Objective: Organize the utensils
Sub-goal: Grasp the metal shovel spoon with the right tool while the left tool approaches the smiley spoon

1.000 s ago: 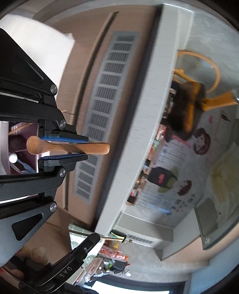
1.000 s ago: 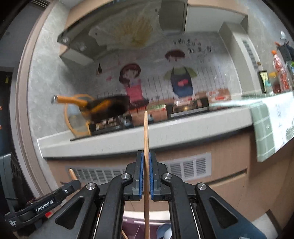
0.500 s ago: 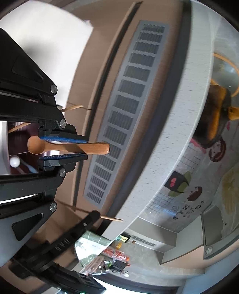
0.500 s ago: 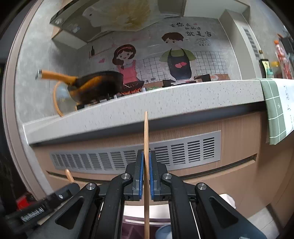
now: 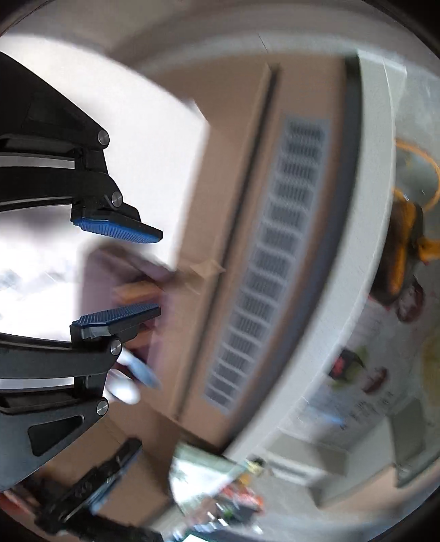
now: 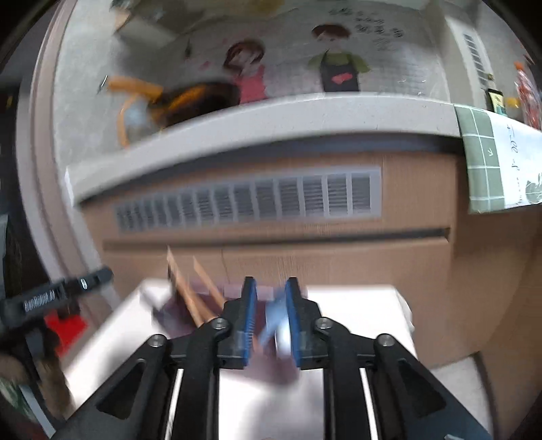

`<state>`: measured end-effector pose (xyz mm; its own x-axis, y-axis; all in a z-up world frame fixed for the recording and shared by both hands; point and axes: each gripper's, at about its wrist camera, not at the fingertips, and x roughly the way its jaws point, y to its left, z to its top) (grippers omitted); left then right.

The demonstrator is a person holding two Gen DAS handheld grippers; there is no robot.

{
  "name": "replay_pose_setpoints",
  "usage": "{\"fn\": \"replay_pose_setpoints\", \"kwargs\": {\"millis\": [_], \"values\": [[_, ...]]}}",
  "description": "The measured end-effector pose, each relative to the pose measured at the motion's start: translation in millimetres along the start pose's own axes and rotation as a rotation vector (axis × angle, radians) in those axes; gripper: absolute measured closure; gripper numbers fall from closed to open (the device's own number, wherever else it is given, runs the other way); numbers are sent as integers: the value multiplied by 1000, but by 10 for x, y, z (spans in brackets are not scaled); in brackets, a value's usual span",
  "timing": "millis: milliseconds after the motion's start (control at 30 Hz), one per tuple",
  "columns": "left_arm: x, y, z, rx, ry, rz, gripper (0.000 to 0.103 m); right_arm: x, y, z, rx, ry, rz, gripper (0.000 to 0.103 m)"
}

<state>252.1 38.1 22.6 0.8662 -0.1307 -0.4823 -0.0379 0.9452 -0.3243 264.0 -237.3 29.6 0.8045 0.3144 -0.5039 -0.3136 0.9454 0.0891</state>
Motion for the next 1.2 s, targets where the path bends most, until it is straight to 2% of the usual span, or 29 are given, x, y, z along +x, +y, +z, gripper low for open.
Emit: {"fn": "replay_pose_setpoints", "kwargs": {"millis": [67, 167, 233, 367, 600, 767, 900, 1200], "values": [[-71, 47, -260, 24, 63, 26, 65, 38, 105, -283, -81, 122, -14, 84], [-130, 107, -644, 94, 183, 60, 65, 114, 233, -689, -175, 297, 24, 84], [-197, 196, -866, 103, 241, 93, 65, 130, 294, -884, -184, 363, 78, 84], [-292, 323, -1015, 73, 267, 143, 65, 173, 430, -1105, -197, 448, 194, 83], [-318, 362, -1080, 79, 288, 127, 65, 157, 711, -1357, -304, 491, 288, 83], [-223, 354, -1104, 73, 319, 112, 65, 210, 818, -1367, -307, 466, 285, 81], [-194, 367, -1134, 66, 339, 110, 65, 329, 892, -1301, -281, 464, 303, 74], [-169, 410, -1166, 59, 355, 109, 65, 592, 1127, -1168, -254, 465, 275, 64]]}}
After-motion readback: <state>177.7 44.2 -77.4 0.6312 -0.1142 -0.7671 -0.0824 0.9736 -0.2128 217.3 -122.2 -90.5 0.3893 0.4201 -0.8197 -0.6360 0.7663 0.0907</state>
